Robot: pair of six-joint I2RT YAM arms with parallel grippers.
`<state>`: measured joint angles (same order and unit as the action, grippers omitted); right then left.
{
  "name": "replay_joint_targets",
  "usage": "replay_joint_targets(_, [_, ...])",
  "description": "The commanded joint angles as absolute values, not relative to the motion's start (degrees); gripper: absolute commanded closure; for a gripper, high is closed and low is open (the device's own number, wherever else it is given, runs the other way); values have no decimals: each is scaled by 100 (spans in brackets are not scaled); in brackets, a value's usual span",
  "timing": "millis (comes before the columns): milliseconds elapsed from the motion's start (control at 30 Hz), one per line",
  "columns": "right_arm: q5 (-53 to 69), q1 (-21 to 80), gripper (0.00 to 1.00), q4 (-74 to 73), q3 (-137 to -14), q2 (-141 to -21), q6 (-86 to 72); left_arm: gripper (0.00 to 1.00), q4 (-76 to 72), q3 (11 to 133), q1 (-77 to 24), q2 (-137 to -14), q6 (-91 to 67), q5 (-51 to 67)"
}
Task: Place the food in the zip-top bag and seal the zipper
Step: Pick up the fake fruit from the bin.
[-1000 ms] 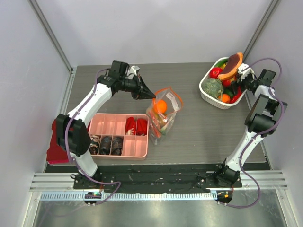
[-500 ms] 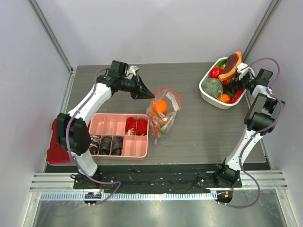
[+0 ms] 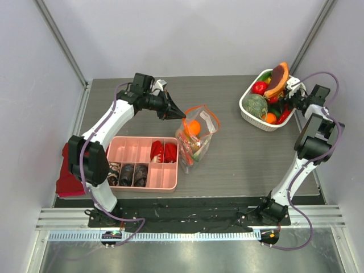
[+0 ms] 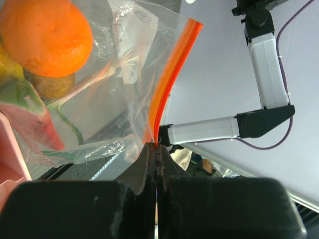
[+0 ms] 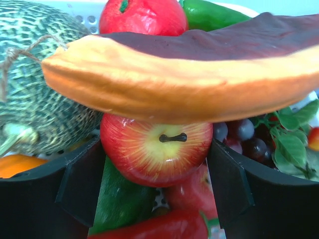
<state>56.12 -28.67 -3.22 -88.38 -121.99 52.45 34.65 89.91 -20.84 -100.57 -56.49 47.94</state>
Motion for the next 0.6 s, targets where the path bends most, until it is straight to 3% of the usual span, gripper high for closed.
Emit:
replay_joint_targets(0, [5941,-3094,43,-360,-8578,-11488,5370,100,3445,9185,-2021,-9993,-5572,4851])
replay_joint_targets(300, [6117,-3375,45,-861,-8112,-10934,5669,100,3437,9185,-2030,-9984,-5564,4843])
replay_joint_targets(567, [6564,-3656,48,-2257,-7919,-10074,6232,100,3419,9237,-2021,-9958,-5572,4904])
